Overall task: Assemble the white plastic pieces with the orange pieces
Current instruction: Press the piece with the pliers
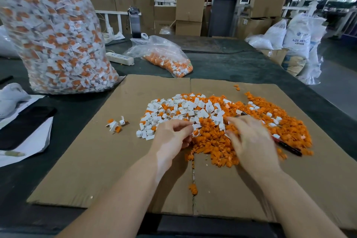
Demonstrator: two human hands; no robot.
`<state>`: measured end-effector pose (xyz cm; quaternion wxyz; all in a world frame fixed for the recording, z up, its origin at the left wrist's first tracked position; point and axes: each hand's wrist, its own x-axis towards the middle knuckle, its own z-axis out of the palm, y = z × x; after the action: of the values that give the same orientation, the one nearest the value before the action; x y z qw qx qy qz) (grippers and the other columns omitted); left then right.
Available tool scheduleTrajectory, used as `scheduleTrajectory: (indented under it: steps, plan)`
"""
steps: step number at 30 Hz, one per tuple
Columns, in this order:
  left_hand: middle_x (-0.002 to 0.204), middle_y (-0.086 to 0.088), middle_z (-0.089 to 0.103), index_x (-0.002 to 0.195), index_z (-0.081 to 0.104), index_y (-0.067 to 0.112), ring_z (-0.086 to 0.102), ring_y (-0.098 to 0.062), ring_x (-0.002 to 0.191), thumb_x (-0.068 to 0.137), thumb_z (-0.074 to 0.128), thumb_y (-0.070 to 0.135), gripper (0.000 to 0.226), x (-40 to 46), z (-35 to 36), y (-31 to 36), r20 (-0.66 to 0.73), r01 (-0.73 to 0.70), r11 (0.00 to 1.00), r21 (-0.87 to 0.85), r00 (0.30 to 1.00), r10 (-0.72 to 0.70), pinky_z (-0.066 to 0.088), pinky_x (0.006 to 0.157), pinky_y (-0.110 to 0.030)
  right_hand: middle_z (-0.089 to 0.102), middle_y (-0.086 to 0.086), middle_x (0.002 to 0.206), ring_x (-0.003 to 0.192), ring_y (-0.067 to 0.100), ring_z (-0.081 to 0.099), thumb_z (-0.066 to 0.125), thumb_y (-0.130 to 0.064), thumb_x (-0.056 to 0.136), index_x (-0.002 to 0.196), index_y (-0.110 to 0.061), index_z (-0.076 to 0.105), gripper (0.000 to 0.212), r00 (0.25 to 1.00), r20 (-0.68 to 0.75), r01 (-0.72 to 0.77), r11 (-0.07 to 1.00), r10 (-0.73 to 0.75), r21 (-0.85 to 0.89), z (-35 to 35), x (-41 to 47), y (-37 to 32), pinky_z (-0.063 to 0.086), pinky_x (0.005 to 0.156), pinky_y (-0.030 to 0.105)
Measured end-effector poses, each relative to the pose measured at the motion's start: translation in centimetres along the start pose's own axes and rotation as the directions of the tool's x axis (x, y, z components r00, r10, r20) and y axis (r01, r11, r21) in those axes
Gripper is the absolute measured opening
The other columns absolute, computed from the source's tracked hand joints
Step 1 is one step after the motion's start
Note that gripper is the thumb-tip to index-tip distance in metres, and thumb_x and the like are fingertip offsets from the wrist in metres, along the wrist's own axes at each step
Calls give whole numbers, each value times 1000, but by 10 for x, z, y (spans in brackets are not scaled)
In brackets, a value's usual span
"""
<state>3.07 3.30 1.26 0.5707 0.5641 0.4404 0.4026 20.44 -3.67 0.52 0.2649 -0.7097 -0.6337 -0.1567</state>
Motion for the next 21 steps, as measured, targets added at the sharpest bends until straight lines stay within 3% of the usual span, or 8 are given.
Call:
scheduleTrajectory:
  steps: [2, 4, 8, 12, 16, 21]
  plan:
    - [68, -2, 63, 93, 70, 12, 58, -4, 57, 89, 61, 10, 9, -2, 2, -1, 25, -21, 1000, 4, 999, 21, 50, 57, -14, 66, 7, 103, 99, 18, 61, 65, -6, 83, 114, -9, 65, 31, 980, -61, 198, 957, -190, 212, 6, -2, -25, 47, 91, 29]
    - [75, 0, 68, 93, 72, 16, 60, -4, 63, 90, 61, 14, 12, -3, 2, -3, 34, -35, 998, 49, 999, 33, 50, 58, -13, 66, 5, 98, 94, 14, 60, 66, -3, 83, 107, -9, 68, 25, 968, -85, 253, 913, -238, 321, 12, -3, -40, 49, 87, 24]
    - [90, 1, 69, 98, 70, 27, 65, -7, 81, 86, 62, 8, 24, -8, -5, -9, 76, -23, 996, 87, 997, 16, 52, 67, -15, 65, 2, 85, 81, 12, 60, 69, -2, 81, 88, -6, 70, 8, 985, -112, 167, 896, -133, 412, 21, -6, -44, 50, 75, 22]
    - [92, 6, 66, 105, 65, 32, 60, -1, 78, 79, 71, 8, 36, -13, -8, -16, 135, -206, 947, 248, 975, 177, 47, 67, -8, 64, 2, 81, 78, 13, 61, 68, -3, 81, 85, -5, 69, 5, 988, -113, 148, 886, -109, 439, 29, -9, -46, 48, 73, 19]
    - [93, 16, 61, 111, 65, 27, 55, 5, 77, 83, 70, 20, 29, -14, -2, -23, 60, -279, 849, 449, 957, 283, 40, 69, -2, 63, 2, 81, 79, 14, 60, 67, -3, 82, 84, -4, 68, 2, 989, -98, 140, 884, -107, 445, 31, -11, -48, 50, 73, 25]
    - [82, 14, 59, 106, 62, 32, 54, 5, 73, 84, 69, 18, 27, -12, -14, -27, -65, -287, 856, 429, 936, 347, 39, 63, -3, 64, 2, 87, 85, 14, 60, 64, -12, 86, 93, -5, 68, 12, 984, -141, 156, 887, -105, 435, 31, -13, -48, 50, 77, 26]
